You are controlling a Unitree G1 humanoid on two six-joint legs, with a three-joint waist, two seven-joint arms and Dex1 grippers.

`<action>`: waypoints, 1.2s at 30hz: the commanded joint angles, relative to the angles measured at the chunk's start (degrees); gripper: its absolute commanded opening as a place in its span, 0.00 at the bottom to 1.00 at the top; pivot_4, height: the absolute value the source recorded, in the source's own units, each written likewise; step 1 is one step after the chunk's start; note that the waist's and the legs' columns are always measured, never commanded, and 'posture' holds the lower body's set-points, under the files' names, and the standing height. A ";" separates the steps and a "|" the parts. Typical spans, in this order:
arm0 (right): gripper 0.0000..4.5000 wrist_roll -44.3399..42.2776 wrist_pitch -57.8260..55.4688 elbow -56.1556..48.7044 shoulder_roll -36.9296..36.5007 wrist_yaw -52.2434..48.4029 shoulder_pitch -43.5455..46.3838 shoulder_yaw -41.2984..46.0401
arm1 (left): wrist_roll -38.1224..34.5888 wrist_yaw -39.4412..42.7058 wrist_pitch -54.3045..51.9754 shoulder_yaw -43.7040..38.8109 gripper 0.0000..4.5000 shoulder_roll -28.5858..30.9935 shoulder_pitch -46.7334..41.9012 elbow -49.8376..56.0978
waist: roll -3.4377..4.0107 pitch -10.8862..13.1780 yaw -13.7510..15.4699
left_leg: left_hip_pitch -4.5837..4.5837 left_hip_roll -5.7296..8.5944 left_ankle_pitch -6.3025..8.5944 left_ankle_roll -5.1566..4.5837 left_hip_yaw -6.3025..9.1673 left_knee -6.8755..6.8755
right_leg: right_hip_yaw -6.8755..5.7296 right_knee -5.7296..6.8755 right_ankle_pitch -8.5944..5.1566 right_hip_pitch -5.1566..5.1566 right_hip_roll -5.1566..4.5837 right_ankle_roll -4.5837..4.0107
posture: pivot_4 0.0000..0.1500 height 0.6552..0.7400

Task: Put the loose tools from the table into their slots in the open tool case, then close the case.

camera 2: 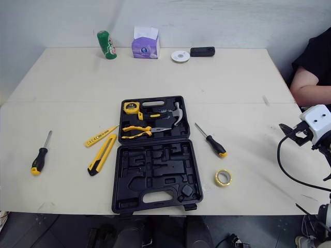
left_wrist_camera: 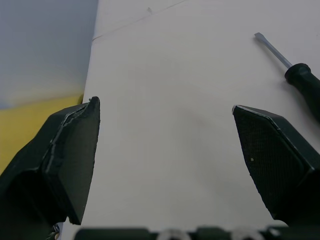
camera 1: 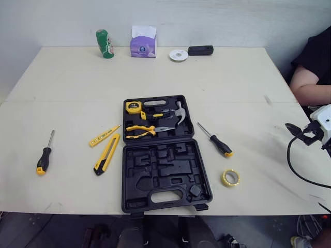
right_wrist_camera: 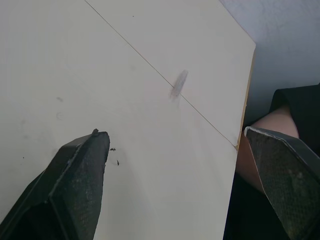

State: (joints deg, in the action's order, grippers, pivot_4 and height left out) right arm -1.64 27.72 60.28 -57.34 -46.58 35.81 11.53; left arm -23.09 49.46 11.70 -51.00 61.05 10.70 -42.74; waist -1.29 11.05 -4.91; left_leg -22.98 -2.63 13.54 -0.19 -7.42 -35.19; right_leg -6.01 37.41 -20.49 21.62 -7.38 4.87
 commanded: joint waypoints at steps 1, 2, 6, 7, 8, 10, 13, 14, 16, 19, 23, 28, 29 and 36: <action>1.00 -0.50 1.41 0.08 -0.22 0.32 1.31 0.34 | -0.90 -0.70 0.00 -1.47 0.99 -0.02 0.10 1.88 | 0.00 0.00 0.04 | 0.00 0.00 0.00 0.00 0.00 0.00 | 0.00 0.00 0.00 0.00 0.00 0.00 | 1.00 1.00; 1.00 -0.51 1.42 0.12 -0.19 0.26 1.39 0.32 | -0.89 -0.72 -0.10 -1.29 0.99 -0.12 -0.10 2.15 | 0.00 0.00 0.04 | 0.00 0.00 0.00 0.00 0.00 0.00 | 0.00 0.00 0.00 0.00 0.00 0.00 | 1.00 1.00; 1.00 -2.64 0.18 -3.82 1.38 -2.29 1.71 0.64 | -0.97 -0.90 -1.81 -0.09 0.99 -1.19 -0.56 5.18 | 0.00 0.00 -0.09 | 0.02 0.00 0.00 0.00 -0.01 -0.01 | 0.02 0.01 0.00 0.00 0.01 0.00 | 1.00 1.00; 1.00 -3.11 -0.20 -5.09 1.77 -3.03 1.61 0.67 | -1.12 -0.90 -2.51 0.24 0.99 -1.66 -0.56 6.59 | 0.00 0.00 -0.11 | 0.04 -0.01 0.00 0.00 -0.03 0.00 | 0.04 0.03 0.00 -0.01 0.02 0.00 | 1.00 1.00; 1.00 -3.59 -0.74 -6.47 2.07 -3.94 1.27 0.70 | -1.17 -0.81 -3.26 0.57 0.99 -2.10 -0.46 8.26 | 0.00 0.00 -0.09 | 0.04 -0.02 0.00 0.00 -0.04 0.00 | 0.06 0.03 0.00 -0.01 0.02 0.00 | 1.00 1.00; 1.00 -5.40 -2.73 -10.75 2.35 -7.38 -0.17 0.77 | -1.81 -0.52 -6.00 1.45 0.99 -2.86 -0.57 13.18 | 0.00 0.00 0.10 | 0.04 -0.03 -0.01 0.02 -0.04 -0.01 | 0.06 0.05 0.00 -0.01 0.02 0.00 | 1.00 1.00; 1.00 -8.35 -7.09 -17.49 2.48 -11.96 -1.46 0.84 | -3.00 -0.06 -10.48 3.00 0.99 -3.77 -0.69 21.21 | -0.01 -0.01 0.36 | 0.01 -0.02 0.00 0.00 -0.02 -0.02 | 0.05 0.04 0.00 -0.02 0.00 0.01 | 1.00 1.00; 1.00 -9.03 -8.51 -19.43 2.52 -12.90 -1.73 0.79 | -3.11 0.10 -11.56 3.54 0.99 -4.00 -0.65 23.27 | -0.01 -0.01 0.48 | 0.00 -0.02 0.00 -0.01 0.00 -0.07 | 0.04 0.05 0.01 -0.03 0.00 0.01 | 1.00 1.00; 1.00 -10.82 -12.77 -24.98 2.81 -16.14 -2.53 -0.22 | -3.64 1.29 -14.40 6.67 0.99 -4.45 -0.73 29.65 | -0.01 -0.01 0.60 | -0.01 -0.01 0.01 -0.02 0.01 -0.12 | 0.05 0.07 0.01 -0.04 -0.01 0.02 | 1.00 1.00; 1.00 -12.29 -17.68 -31.03 3.40 -19.03 -3.22 -1.55 | -4.66 3.05 -18.31 10.89 0.99 -4.48 -1.70 36.41 | -0.01 -0.01 0.68 | -0.01 -0.02 0.01 -0.02 0.04 -0.13 | 0.09 0.08 0.01 -0.05 0.00 0.01 | 1.00 1.00; 1.00 -14.11 -24.68 -39.14 4.87 -22.73 -3.43 -5.01 | -4.77 3.83 -22.34 18.57 0.99 -4.22 -7.44 41.13 | -0.01 -0.01 0.79 | -0.02 -0.04 0.00 -0.01 0.07 -0.14 | 0.08 0.08 0.01 -0.04 0.03 0.01 | 1.00 1.00; 1.00 -14.93 -29.41 -45.67 7.19 -25.72 -4.36 -8.83 | -3.39 3.83 -26.06 29.01 0.99 -5.60 -16.76 44.78 | -0.01 -0.01 1.42 | -0.05 -0.05 0.00 0.00 0.05 -0.21 | 0.05 0.10 0.01 -0.03 0.09 0.01 | 1.00 1.00; 1.00 -14.85 -30.08 -46.52 7.59 -25.68 -4.58 -9.37 | -3.14 3.98 -26.43 30.19 0.99 -5.84 -17.86 44.71 | -0.01 -0.01 1.61 | -0.06 -0.05 0.01 0.00 0.04 -0.25 | 0.06 0.10 0.01 -0.03 0.09 0.01 | 1.00 1.00; 1.00 -12.20 -31.23 -49.28 10.15 -24.91 -4.71 -13.23 | -0.17 4.92 -26.64 37.47 0.87 -8.15 -22.48 43.45 | -0.01 -0.01 2.00 | -0.16 -0.09 0.02 -0.02 0.05 -0.54 | 0.06 0.13 0.01 -0.03 0.15 0.01 | 1.00 1.00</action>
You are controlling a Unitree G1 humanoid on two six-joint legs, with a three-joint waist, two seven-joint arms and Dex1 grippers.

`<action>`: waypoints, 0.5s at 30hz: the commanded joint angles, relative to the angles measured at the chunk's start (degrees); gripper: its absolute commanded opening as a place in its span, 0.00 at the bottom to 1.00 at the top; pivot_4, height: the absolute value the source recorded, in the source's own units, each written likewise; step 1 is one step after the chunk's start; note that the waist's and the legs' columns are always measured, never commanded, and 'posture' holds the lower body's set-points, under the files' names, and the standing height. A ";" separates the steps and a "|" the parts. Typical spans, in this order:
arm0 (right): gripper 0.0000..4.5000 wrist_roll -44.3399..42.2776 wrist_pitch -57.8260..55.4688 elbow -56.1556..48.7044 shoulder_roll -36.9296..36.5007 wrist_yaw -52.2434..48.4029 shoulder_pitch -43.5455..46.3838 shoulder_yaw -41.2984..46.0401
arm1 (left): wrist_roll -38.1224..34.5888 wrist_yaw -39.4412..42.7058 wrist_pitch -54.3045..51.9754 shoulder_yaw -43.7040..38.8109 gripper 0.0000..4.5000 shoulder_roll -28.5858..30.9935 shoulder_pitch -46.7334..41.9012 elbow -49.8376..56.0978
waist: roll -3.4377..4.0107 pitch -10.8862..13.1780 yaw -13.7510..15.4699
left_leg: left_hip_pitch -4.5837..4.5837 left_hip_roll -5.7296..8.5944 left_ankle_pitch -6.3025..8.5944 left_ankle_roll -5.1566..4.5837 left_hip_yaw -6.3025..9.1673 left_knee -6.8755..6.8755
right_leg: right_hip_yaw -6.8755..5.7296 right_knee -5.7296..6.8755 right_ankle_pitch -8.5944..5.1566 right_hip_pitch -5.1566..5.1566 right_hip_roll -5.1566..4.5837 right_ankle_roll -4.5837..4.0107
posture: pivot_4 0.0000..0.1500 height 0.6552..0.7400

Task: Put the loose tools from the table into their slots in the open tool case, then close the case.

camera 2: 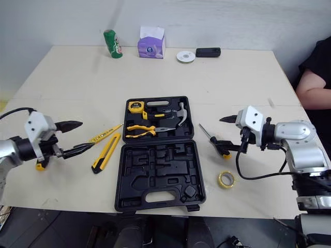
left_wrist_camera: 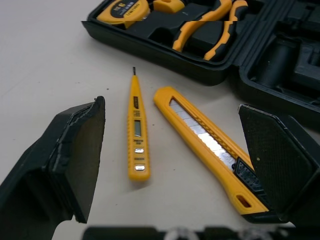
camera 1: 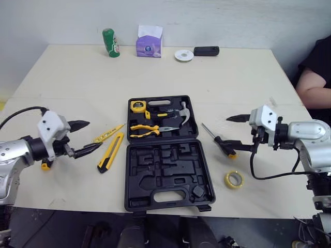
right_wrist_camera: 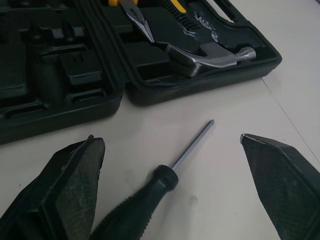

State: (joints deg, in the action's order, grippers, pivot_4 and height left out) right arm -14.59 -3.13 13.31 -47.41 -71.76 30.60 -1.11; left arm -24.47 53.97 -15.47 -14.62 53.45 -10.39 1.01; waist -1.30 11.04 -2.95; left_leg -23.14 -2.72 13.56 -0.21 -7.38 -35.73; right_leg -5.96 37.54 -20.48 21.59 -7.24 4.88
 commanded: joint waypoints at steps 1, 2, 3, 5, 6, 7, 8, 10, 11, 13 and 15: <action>1.00 1.55 -0.04 -2.39 0.51 0.59 0.68 -1.30 | 1.73 0.33 0.62 1.93 0.83 -1.08 -1.96 -0.63 | 0.00 0.00 0.04 | -0.01 -0.01 0.00 -0.01 0.00 -0.04 | 0.00 0.01 0.00 0.00 0.01 0.00 | 1.00 1.00; 0.89 2.39 0.39 -2.29 0.80 0.98 0.91 -1.91 | 2.36 0.19 0.80 2.76 0.72 -1.52 -2.41 -0.88 | 0.00 0.00 0.07 | -0.01 -0.02 0.01 -0.01 0.00 -0.07 | 0.01 0.04 0.00 0.00 0.01 0.00 | 1.00 1.00; 0.82 3.21 0.79 -2.02 1.13 1.32 1.24 -2.48 | 3.21 0.06 1.19 3.75 0.61 -1.96 -2.88 -1.26 | 0.00 0.00 0.07 | -0.01 -0.01 0.01 -0.01 0.00 -0.09 | 0.01 0.05 0.00 0.00 0.01 0.00 | 1.00 1.00; 0.61 4.02 0.96 -1.55 1.73 1.64 1.93 -3.32 | 4.49 0.28 1.96 5.40 0.40 -2.76 -3.86 -2.27 | 0.00 0.00 0.03 | -0.03 -0.04 0.02 -0.01 0.00 -0.12 | 0.01 0.05 0.00 0.00 0.04 0.00 | 1.00 1.00; 0.50 4.17 0.86 -1.49 2.09 1.53 2.26 -3.70 | 5.00 0.34 2.07 6.10 0.30 -3.13 -4.40 -2.96 | 0.00 0.00 0.04 | -0.03 -0.04 0.02 -0.01 -0.01 -0.13 | 0.02 0.05 0.00 0.01 0.04 0.00 | 1.00 1.00; 0.38 4.48 0.93 -1.55 2.51 1.40 2.52 -4.14 | 5.40 0.61 2.27 6.69 0.19 -3.58 -4.88 -3.59 | 0.00 0.00 0.07 | -0.04 -0.04 0.03 -0.01 -0.01 -0.14 | 0.02 0.05 0.00 0.01 0.04 0.00 | 1.00 1.00; 0.28 4.65 0.94 -1.63 2.81 1.13 2.73 -4.48 | 5.71 0.86 2.39 7.14 0.09 -3.87 -5.27 -4.01 | 0.00 0.00 0.04 | -0.04 -0.04 0.03 0.00 0.00 -0.16 | 0.01 0.06 0.00 0.00 0.05 0.00 | 1.00 1.00; 0.05 5.19 1.14 -1.76 3.30 1.09 3.03 -5.30 | 5.97 1.38 2.16 8.08 0.00 -4.57 -5.97 -4.38 | 0.00 0.00 0.11 | -0.05 -0.08 0.03 0.00 0.01 -0.20 | 0.01 0.08 0.00 0.01 0.08 0.00 | 1.00 1.00; 0.02 5.47 1.28 -1.65 3.45 1.07 3.17 -5.69 | 6.01 1.56 1.96 8.49 0.00 -4.95 -6.25 -4.46 | 0.00 0.00 0.19 | -0.07 -0.07 0.03 0.00 0.01 -0.21 | 0.00 0.07 0.00 0.01 0.08 0.00 | 1.00 1.00; 0.02 7.09 2.38 -0.43 4.09 2.37 3.99 -6.28 | 6.46 1.65 1.85 9.31 0.00 -5.78 -6.86 -4.99 | 0.00 0.00 0.33 | -0.07 -0.06 0.04 -0.02 0.00 -0.23 | 0.01 0.08 0.00 0.00 0.07 0.00 | 1.00 1.00; 0.02 8.48 2.98 0.78 4.60 3.22 4.83 -6.81 | 7.38 1.22 1.79 10.05 0.00 -6.49 -7.56 -6.00 | 0.00 0.00 0.33 | -0.07 -0.06 0.04 -0.03 0.00 -0.27 | 0.02 0.09 0.00 0.00 0.07 0.00 | 1.00 1.00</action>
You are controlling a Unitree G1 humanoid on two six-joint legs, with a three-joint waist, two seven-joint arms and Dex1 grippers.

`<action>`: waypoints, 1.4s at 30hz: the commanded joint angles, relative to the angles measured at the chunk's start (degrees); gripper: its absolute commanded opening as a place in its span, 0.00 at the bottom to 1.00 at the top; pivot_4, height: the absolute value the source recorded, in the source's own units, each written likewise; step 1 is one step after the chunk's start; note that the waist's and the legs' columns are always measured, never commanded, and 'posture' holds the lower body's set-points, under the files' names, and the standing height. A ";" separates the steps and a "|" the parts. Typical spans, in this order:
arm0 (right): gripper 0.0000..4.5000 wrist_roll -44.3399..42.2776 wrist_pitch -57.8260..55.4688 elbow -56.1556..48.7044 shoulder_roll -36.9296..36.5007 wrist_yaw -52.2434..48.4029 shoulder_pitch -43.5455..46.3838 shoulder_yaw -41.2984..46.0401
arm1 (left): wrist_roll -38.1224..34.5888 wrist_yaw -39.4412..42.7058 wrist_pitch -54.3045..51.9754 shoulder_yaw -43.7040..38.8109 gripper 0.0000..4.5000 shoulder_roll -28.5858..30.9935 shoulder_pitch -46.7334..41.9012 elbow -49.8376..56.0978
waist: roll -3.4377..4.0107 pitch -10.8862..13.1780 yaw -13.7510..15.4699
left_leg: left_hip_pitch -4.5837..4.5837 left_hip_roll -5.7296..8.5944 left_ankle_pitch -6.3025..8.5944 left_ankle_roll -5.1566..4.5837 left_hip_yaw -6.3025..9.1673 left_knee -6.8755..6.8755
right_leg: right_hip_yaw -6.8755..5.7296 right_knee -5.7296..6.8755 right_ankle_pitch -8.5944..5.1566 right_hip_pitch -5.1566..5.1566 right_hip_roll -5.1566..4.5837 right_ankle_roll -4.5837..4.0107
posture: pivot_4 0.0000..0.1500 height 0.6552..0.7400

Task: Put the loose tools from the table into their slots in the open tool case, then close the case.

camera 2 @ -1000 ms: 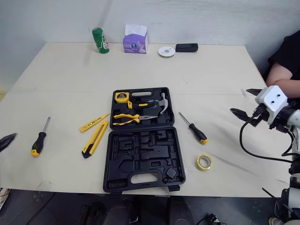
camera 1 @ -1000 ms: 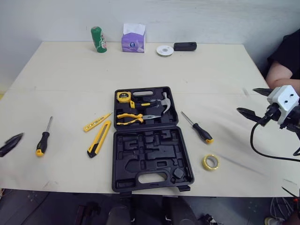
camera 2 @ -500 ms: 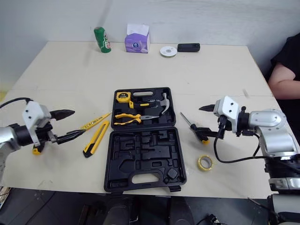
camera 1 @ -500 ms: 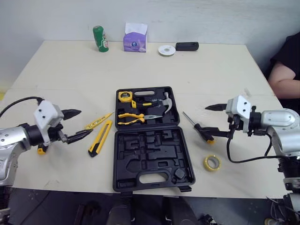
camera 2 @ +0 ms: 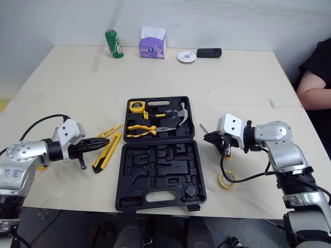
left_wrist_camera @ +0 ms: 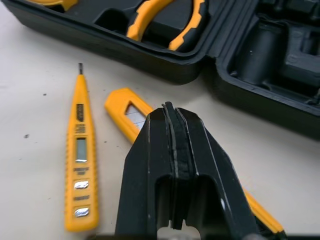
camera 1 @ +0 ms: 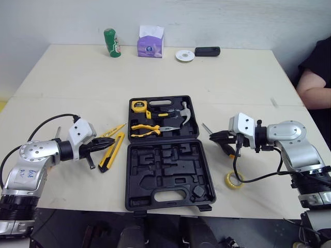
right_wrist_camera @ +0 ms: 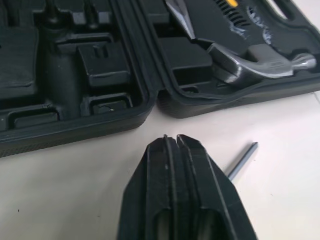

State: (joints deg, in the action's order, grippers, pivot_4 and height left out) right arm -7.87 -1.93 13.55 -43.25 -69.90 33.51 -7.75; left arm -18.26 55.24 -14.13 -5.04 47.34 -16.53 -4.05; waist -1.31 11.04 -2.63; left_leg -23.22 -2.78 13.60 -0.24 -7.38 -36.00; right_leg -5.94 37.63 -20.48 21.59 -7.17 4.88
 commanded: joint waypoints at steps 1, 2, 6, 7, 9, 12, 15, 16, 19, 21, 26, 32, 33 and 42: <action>0.02 2.32 2.26 0.97 0.55 1.43 2.16 -0.57 | 1.91 -0.45 0.63 0.86 0.00 -0.60 -1.79 -1.40 | 0.00 0.00 -0.03 | 0.00 -0.01 0.00 0.00 0.01 -0.01 | -0.01 0.01 0.00 0.00 0.01 0.00 | 1.00 1.00; 0.02 2.66 2.59 1.21 0.66 1.31 2.28 -0.88 | 2.26 -0.80 0.41 1.14 0.00 -0.89 -2.19 -1.57 | 0.00 0.00 -0.02 | 0.00 -0.01 0.00 0.00 0.00 -0.01 | 0.00 0.02 0.00 0.01 0.01 0.00 | 1.00 1.00; 0.02 3.07 3.03 1.28 1.54 1.12 2.57 -1.31 | 2.59 -1.23 -1.41 1.90 0.00 -2.01 -3.11 -0.63 | 0.00 0.00 0.36 | -0.02 0.00 0.01 0.00 0.00 -0.01 | -0.01 0.00 0.00 0.01 0.01 0.00 | 1.00 1.00; 0.02 3.26 3.21 1.28 1.74 0.98 2.65 -1.49 | 2.67 -1.03 -1.74 2.23 0.00 -2.24 -3.21 -0.26 | 0.00 0.00 0.41 | -0.02 0.00 0.01 0.00 0.00 -0.02 | -0.01 0.00 0.00 0.01 0.01 0.00 | 1.00 1.00; 0.02 4.00 3.53 1.44 2.14 1.03 2.84 -2.04 | 2.40 -0.45 -2.11 2.76 0.00 -2.94 -3.36 0.39 | 0.00 0.00 0.49 | -0.02 0.00 0.01 0.00 0.00 -0.03 | 0.00 0.02 0.00 0.01 0.01 0.00 | 1.00 1.00; 0.02 5.46 3.25 1.71 2.45 1.56 3.13 -3.10 | 2.83 -0.80 -2.86 3.43 0.00 -3.82 -3.88 0.03 | 0.00 0.00 0.64 | -0.02 0.00 0.01 0.00 -0.01 -0.04 | 0.00 0.02 0.00 0.01 0.01 0.00 | 1.00 1.00; 0.02 6.40 3.39 1.97 3.03 2.36 3.20 -3.50 | 3.60 -0.83 -2.70 4.21 0.00 -4.52 -4.04 -0.37 | 0.00 0.00 0.80 | -0.02 0.00 0.01 -0.01 -0.01 -0.05 | 0.00 0.02 0.00 0.01 0.02 0.00 | 1.00 1.00; 0.02 6.55 3.36 1.97 3.23 2.50 3.23 -3.51 | 3.79 -0.85 -2.61 4.40 0.00 -4.68 -4.10 -0.45 | 0.00 0.00 0.84 | -0.02 0.00 0.01 0.00 0.00 -0.05 | 0.00 0.01 0.00 0.01 0.02 0.00 | 1.00 1.00; 0.02 7.02 3.58 1.74 3.78 2.77 3.02 -3.93 | 3.83 -1.05 -2.89 4.99 0.00 -5.79 -4.56 -0.23 | 0.00 0.00 0.94 | -0.02 0.00 0.01 -0.01 0.00 -0.05 | 0.00 0.01 0.00 0.01 0.01 0.00 | 1.00 1.00; 0.02 7.55 4.00 1.93 4.23 3.21 2.76 -4.37 | 4.01 -1.08 -3.02 5.47 0.00 -6.53 -4.79 -0.12 | 0.00 0.00 0.97 | -0.02 0.01 0.01 -0.01 0.00 -0.06 | 0.00 0.01 0.00 0.00 0.01 0.00 | 1.00 1.00; 0.02 8.56 5.58 3.14 5.48 4.42 2.37 -5.13 | 5.51 -1.22 -2.43 6.91 0.00 -7.59 -5.90 -1.57 | 0.00 0.00 0.88 | -0.03 -0.03 0.01 -0.01 0.00 -0.06 | 0.00 0.01 0.00 0.01 0.08 0.00 | 1.00 1.00; 0.02 8.25 8.04 3.47 6.76 5.06 1.70 -5.24 | 6.84 -1.41 -0.81 7.87 0.00 -9.38 -6.73 -3.18 | 0.00 0.00 0.94 | -0.02 -0.02 0.01 -0.01 0.00 -0.07 | 0.00 0.02 0.00 0.00 0.08 0.00 | 1.00 1.00; 0.02 8.04 8.74 3.12 6.91 5.04 1.36 -5.22 | 7.00 -1.35 -0.47 8.03 0.00 -9.68 -6.70 -3.18 | 0.00 0.00 0.92 | -0.03 -0.03 0.01 -0.01 0.00 -0.07 | -0.01 0.01 0.00 0.00 0.08 0.00 | 1.00 1.00; 0.02 4.88 7.41 -3.28 4.80 1.38 -3.28 -4.21 | 7.88 0.18 -0.10 9.26 0.00 -9.88 -5.78 -0.67 | -0.01 0.00 1.06 | -0.02 -0.01 0.02 -0.01 0.01 -0.05 | -0.01 -0.01 0.00 -0.01 0.07 0.00 | 1.00 1.00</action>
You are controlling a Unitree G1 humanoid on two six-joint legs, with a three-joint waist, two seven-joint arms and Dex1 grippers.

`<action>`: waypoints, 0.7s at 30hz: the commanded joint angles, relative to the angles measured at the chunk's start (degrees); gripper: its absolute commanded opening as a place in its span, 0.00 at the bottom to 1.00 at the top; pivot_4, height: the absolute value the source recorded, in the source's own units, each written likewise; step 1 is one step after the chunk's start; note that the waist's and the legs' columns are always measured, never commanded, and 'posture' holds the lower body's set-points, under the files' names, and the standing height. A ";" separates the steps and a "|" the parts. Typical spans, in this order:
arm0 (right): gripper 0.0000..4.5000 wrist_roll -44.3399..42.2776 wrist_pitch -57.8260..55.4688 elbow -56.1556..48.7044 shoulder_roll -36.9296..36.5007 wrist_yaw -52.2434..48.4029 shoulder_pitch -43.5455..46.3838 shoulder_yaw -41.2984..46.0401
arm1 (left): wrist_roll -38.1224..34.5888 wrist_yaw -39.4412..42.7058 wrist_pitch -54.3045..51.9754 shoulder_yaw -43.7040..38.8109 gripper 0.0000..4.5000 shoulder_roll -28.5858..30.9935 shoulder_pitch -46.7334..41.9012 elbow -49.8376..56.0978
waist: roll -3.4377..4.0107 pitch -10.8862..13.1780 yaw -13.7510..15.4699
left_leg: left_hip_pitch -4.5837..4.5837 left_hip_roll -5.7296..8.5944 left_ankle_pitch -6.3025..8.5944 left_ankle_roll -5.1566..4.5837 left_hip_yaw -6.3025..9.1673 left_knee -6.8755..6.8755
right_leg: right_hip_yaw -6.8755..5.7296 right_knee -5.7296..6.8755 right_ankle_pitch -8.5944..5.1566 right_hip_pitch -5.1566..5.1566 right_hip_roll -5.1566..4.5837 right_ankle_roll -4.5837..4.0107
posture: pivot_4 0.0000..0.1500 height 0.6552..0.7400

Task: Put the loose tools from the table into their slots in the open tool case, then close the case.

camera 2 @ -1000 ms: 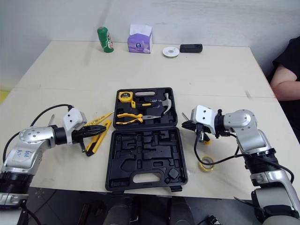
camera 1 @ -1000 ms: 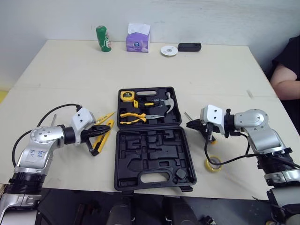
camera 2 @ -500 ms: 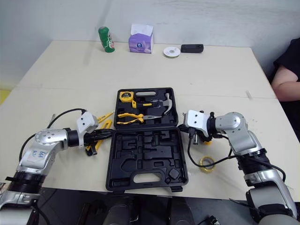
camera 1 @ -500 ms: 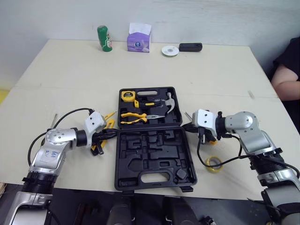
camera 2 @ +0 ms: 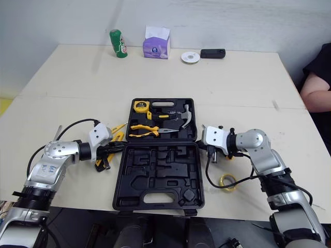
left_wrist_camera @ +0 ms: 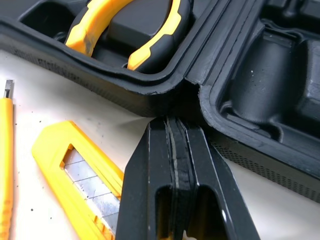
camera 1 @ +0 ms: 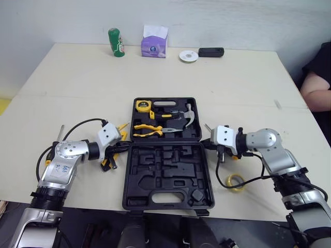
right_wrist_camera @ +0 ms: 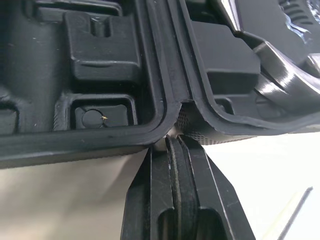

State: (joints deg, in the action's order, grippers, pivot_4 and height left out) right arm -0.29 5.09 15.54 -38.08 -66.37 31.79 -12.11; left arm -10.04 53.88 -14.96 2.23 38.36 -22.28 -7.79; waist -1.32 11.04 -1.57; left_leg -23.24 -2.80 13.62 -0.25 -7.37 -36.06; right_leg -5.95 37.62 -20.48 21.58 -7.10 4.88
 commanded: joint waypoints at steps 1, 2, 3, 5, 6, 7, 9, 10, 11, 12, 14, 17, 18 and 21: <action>0.02 -2.93 0.06 -6.23 -0.83 -2.44 -2.34 0.37 | -0.49 1.65 0.45 2.03 0.00 -1.02 0.10 3.72 | 0.00 0.00 0.01 | 0.00 0.00 0.00 0.00 0.00 0.00 | 0.00 0.00 0.00 0.00 0.00 0.00 | 1.00 1.00; 0.02 -3.17 -0.24 -7.22 -1.28 -2.61 -3.18 0.60 | -0.58 1.78 0.18 2.13 0.00 -1.06 0.24 4.34 | 0.00 0.00 0.01 | 0.00 0.00 0.00 0.00 0.01 0.00 | 0.00 -0.01 0.00 0.00 0.00 0.00 | 1.00 1.00; 0.02 -3.45 -0.71 -8.27 -1.79 -2.78 -4.07 0.80 | -0.61 1.93 0.03 2.25 0.00 -1.02 0.42 4.94 | 0.00 0.00 0.03 | 0.00 0.00 0.00 0.00 0.01 0.00 | -0.01 -0.01 0.00 0.00 -0.01 0.00 | 1.00 1.00; 0.02 -3.83 -1.75 -10.06 -2.60 -2.91 -5.54 1.12 | -0.48 2.34 -0.17 2.55 0.00 -0.69 0.84 5.82 | 0.00 0.00 0.05 | 0.00 0.00 0.01 -0.01 0.01 0.00 | -0.01 -0.02 0.00 -0.01 -0.01 0.00 | 1.00 1.00; 0.02 -3.95 -2.17 -10.98 -2.87 -2.93 -6.27 1.32 | -0.39 2.49 -0.23 2.59 0.00 -0.45 1.18 6.31 | 0.00 0.00 0.05 | 0.00 0.01 0.01 -0.02 0.01 0.00 | -0.01 -0.02 0.00 -0.01 -0.02 0.00 | 1.00 1.00; 0.02 -4.07 -2.58 -11.72 -3.02 -2.88 -6.88 1.49 | -0.39 2.57 -0.35 2.55 0.00 -0.27 1.53 6.72 | 0.00 0.00 0.06 | 0.00 0.01 0.01 -0.02 0.01 0.00 | -0.01 -0.02 0.00 -0.02 -0.02 0.00 | 1.00 1.00; 0.02 -3.83 -2.55 -11.80 -3.01 -2.38 -7.51 1.62 | -0.30 2.40 -0.48 2.29 0.00 -0.09 2.17 7.03 | -0.01 -0.01 0.06 | 0.00 0.00 0.02 -0.02 0.02 -0.01 | 0.00 -0.02 0.00 -0.02 -0.03 0.00 | 1.00 1.00; 0.02 -3.51 -2.16 -11.17 -2.88 -2.01 -7.49 1.64 | -0.11 2.16 -0.40 2.16 0.00 -0.02 2.42 6.87 | -0.01 -0.01 0.04 | 0.00 0.00 0.02 -0.02 0.03 -0.01 | -0.01 -0.02 0.00 -0.02 -0.03 0.00 | 1.00 1.00; 0.02 -3.12 -1.60 -10.49 -2.80 -1.72 -7.32 1.59 | 0.19 1.88 -0.25 2.07 0.00 0.07 2.60 6.62 | -0.01 -0.01 0.00 | 0.00 0.00 0.02 -0.01 0.03 -0.01 | -0.01 -0.02 0.00 -0.02 -0.03 0.00 | 1.00 1.00; 0.02 -2.85 -1.17 -9.94 -2.77 -1.62 -7.07 1.49 | 0.57 1.53 -0.02 1.98 0.00 0.15 2.65 6.29 | -0.01 -0.01 0.00 | 0.00 0.00 0.02 -0.01 0.02 -0.01 | 0.00 -0.02 0.00 -0.02 -0.03 0.00 | 1.00 1.00; 0.02 -2.81 -0.88 -9.50 -2.65 -1.68 -6.68 1.34 | 1.06 0.48 0.04 1.50 0.00 0.04 2.33 5.57 | -0.02 -0.01 0.01 | 0.01 0.00 0.02 -0.01 0.03 -0.02 | -0.01 -0.02 0.00 -0.03 -0.02 0.00 | 1.00 1.00; 0.02 -3.00 -0.43 -9.33 -2.54 -2.23 -6.38 1.04 | 1.45 -0.37 -0.21 1.01 0.00 0.09 1.66 5.01 | -0.02 -0.01 0.00 | 0.01 0.00 0.02 -0.01 0.03 -0.02 | -0.01 -0.01 0.00 -0.03 -0.03 0.00 | 1.00 1.00; 0.02 -3.03 -0.33 -9.28 -2.51 -2.38 -6.30 0.96 | 1.57 -0.45 -0.28 0.94 0.00 0.26 1.55 4.92 | -0.02 -0.01 0.00 | 0.01 0.00 0.02 -0.01 0.03 -0.03 | 0.00 0.00 0.00 -0.03 -0.03 0.00 | 1.00 1.00; 0.02 -3.21 -0.35 -9.30 -2.37 -2.62 -6.18 0.86 | 1.73 -0.51 -0.54 0.73 0.00 0.75 1.47 4.77 | -0.02 -0.01 -0.01 | 0.02 -0.01 0.02 -0.01 0.03 -0.03 | 0.00 0.00 0.00 -0.03 -0.03 0.00 | 1.00 1.00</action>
State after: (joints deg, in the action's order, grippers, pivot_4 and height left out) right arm -2.27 3.70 7.32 -41.26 -68.31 24.96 -10.69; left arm -8.70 53.84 -15.61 3.16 38.77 -20.00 -3.36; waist -1.34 11.03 -1.58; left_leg -23.22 -2.81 13.64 -0.26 -7.34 -36.09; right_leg -5.95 37.63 -20.48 21.55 -7.12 4.88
